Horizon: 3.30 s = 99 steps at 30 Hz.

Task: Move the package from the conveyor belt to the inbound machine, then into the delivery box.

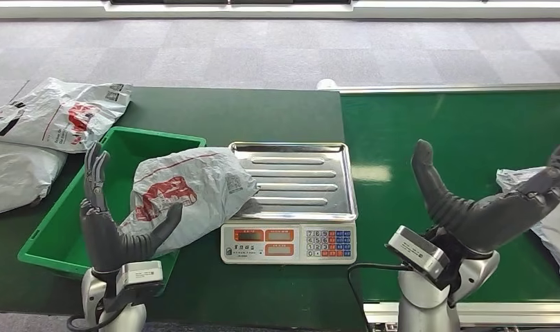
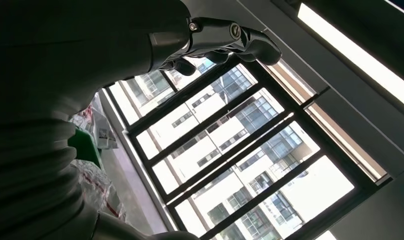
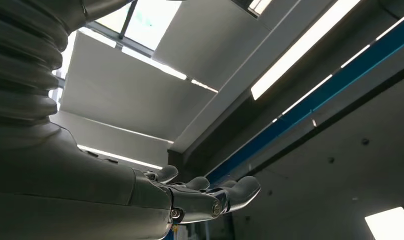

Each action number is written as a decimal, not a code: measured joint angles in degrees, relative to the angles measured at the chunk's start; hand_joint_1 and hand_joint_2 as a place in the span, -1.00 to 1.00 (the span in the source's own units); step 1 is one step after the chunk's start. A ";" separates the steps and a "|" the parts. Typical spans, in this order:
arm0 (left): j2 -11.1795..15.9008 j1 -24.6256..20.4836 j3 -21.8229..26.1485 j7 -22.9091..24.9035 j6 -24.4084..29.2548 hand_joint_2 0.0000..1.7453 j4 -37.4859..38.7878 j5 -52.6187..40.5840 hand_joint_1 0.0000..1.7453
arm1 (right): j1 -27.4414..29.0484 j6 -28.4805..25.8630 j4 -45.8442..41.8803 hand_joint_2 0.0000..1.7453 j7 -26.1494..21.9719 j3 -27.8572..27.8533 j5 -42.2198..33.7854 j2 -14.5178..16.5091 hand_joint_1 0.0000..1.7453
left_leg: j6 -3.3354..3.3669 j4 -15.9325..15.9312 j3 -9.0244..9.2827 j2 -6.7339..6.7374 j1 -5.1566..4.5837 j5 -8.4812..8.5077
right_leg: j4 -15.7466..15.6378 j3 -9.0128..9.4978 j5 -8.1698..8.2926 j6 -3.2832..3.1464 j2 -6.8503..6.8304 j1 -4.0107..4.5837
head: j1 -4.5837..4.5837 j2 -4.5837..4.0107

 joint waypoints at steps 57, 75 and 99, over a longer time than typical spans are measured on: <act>12.77 -32.77 -7.97 6.49 -28.94 1.00 35.04 -20.59 -1.00 | 2.57 0.17 -7.15 1.00 -0.11 -2.56 -2.92 0.04 -1.00 | -0.10 0.02 0.00 0.19 0.00 0.11 | 0.06 -0.04 0.14 -0.05 0.18 0.04 | -0.01 0.00; 13.03 -36.72 -13.46 20.45 -20.60 1.00 40.35 -36.11 -1.00 | 2.77 0.08 -6.81 1.00 -0.11 -4.09 -2.81 0.04 -1.00 | -0.10 0.02 0.00 0.16 0.00 0.11 | 0.06 -0.04 0.15 -0.05 0.17 0.04 | -0.01 0.00; 14.65 -38.38 -14.64 16.74 -30.62 1.00 45.53 -32.15 -1.00 | 2.59 0.09 -5.49 1.00 -0.11 -4.14 -4.45 0.04 -1.00 | -0.10 0.02 0.00 0.14 0.00 0.12 | 0.07 0.00 0.15 -0.05 0.16 0.04 | -0.01 0.00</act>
